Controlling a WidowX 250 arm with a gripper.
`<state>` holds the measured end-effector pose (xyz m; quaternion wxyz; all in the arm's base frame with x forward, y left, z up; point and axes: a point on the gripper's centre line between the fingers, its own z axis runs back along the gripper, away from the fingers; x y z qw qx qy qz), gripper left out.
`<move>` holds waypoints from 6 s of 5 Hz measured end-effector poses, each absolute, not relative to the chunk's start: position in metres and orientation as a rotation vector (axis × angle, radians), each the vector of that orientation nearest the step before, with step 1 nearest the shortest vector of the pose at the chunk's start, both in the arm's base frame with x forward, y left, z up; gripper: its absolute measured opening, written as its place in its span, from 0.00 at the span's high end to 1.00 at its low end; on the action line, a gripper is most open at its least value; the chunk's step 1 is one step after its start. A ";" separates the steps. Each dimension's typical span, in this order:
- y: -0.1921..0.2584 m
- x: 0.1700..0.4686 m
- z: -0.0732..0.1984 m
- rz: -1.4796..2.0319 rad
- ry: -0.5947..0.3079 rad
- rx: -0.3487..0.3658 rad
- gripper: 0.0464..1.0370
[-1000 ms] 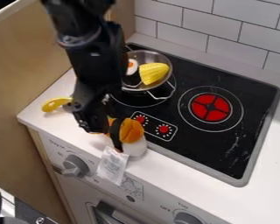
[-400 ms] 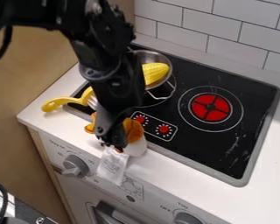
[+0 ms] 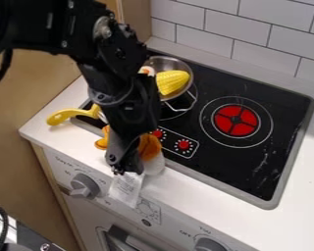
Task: Put the yellow and white object in the silver pot on the left burner
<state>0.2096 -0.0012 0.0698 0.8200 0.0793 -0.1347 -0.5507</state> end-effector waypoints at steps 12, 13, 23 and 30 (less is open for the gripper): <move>0.036 0.300 0.107 -1.173 -0.205 0.087 0.44; 0.038 0.309 0.101 -1.155 -0.225 0.107 0.44; 0.023 0.300 0.126 -1.069 -0.130 0.070 0.04; -0.034 0.252 0.152 -0.359 -0.130 0.239 0.04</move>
